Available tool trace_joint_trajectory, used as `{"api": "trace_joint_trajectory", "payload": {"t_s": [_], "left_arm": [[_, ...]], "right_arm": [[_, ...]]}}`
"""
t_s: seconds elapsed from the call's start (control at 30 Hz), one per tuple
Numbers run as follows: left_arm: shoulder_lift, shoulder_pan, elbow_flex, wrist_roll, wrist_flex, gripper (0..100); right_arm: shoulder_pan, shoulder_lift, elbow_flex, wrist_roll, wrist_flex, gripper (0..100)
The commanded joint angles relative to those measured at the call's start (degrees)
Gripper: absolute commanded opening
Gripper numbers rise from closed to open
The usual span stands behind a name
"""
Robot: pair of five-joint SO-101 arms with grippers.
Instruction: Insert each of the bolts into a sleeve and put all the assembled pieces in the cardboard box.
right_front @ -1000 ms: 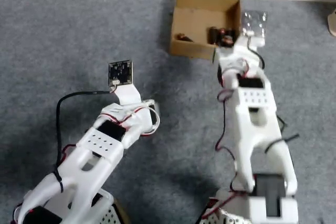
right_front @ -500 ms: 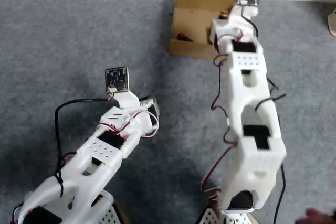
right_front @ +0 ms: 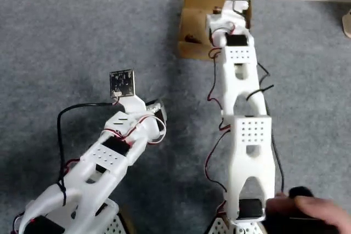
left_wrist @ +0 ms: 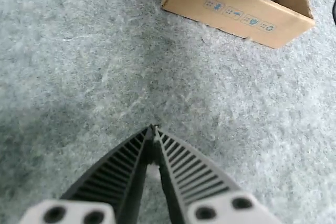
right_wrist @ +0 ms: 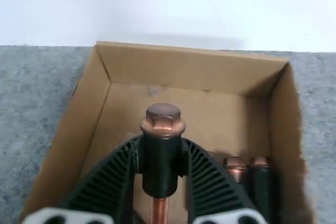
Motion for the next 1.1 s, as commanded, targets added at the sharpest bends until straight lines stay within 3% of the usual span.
{"api": "trace_joint_trajectory", "payload": {"t_s": [0.0, 0.17, 0.37, 0.6, 0.8, 0.93, 1.07], "left_arm": [[-0.31, 1.1, -0.22, 0.0, -1.23, 1], [-0.31, 1.1, -0.22, 0.0, -1.23, 1], [-0.31, 1.1, -0.22, 0.0, -1.23, 1], [-0.31, 0.92, -0.22, 0.0, -1.23, 1], [-0.4, 0.84, -0.22, 0.0, -1.23, 1], [-0.75, 1.1, -0.13, -3.08, -1.14, 1], [-0.84, 1.1, 0.22, -5.1, 0.09, 1]], "right_arm": [[-1.54, 1.98, -10.15, 0.53, 3.56, 0.5], [-1.27, 6.73, -16.13, 0.79, 7.43, 1.1], [-1.98, 7.08, -20.18, 0.62, 16.66, 15.6], [-1.89, 6.99, -32.13, 0.53, 27.3, 14.8], [-2.07, 5.76, -43.03, 0.53, 45.93, 9.5], [-1.27, 2.42, -43.65, 0.53, 57.36, 1.0], [-0.84, -2.07, -43.74, 0.53, 63.08, 0.6]]}}
